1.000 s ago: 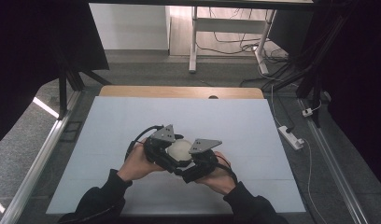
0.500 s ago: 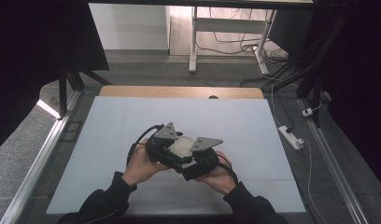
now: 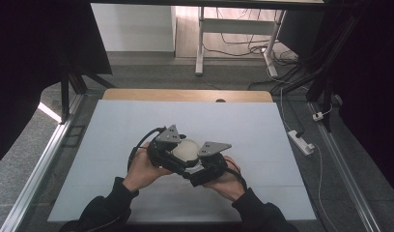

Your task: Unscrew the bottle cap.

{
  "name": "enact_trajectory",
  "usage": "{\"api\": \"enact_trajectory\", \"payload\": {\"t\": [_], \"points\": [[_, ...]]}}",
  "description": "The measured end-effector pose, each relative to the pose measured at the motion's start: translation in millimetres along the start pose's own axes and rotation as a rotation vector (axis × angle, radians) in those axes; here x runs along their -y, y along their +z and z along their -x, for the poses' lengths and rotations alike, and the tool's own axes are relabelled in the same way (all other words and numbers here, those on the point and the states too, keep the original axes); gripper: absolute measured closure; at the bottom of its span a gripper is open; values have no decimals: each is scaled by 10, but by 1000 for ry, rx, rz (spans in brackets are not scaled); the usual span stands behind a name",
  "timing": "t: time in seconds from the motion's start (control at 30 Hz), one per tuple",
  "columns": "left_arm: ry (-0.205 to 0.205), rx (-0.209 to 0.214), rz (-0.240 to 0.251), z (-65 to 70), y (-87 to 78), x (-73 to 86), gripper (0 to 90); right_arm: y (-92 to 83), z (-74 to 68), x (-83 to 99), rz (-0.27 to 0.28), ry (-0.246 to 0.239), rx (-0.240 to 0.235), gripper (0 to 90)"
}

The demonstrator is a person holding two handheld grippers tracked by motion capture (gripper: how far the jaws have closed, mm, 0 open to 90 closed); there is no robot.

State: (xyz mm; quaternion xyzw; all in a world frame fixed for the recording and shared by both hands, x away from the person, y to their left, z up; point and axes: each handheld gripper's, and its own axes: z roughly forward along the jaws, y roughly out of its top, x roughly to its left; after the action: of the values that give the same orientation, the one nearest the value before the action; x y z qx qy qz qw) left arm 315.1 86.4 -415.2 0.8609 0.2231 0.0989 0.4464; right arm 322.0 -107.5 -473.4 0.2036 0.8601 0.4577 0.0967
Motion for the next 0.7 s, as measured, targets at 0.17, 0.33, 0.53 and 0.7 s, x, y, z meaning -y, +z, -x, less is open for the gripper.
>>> {"api": "enact_trajectory", "payload": {"t": [0.17,0.33,0.53,0.7], "points": [[-1,-7,2,-11,-41,10,84,-11,26,10,-2,8,7,64],[-4,-8,5,-14,-96,39,84,-22,49,17,-2,9,12,64],[-11,-5,10,-8,-141,89,84,-46,95,25,1,14,24,64],[-10,-3,16,4,-182,136,84,-77,138,24,6,19,36,64]]}}
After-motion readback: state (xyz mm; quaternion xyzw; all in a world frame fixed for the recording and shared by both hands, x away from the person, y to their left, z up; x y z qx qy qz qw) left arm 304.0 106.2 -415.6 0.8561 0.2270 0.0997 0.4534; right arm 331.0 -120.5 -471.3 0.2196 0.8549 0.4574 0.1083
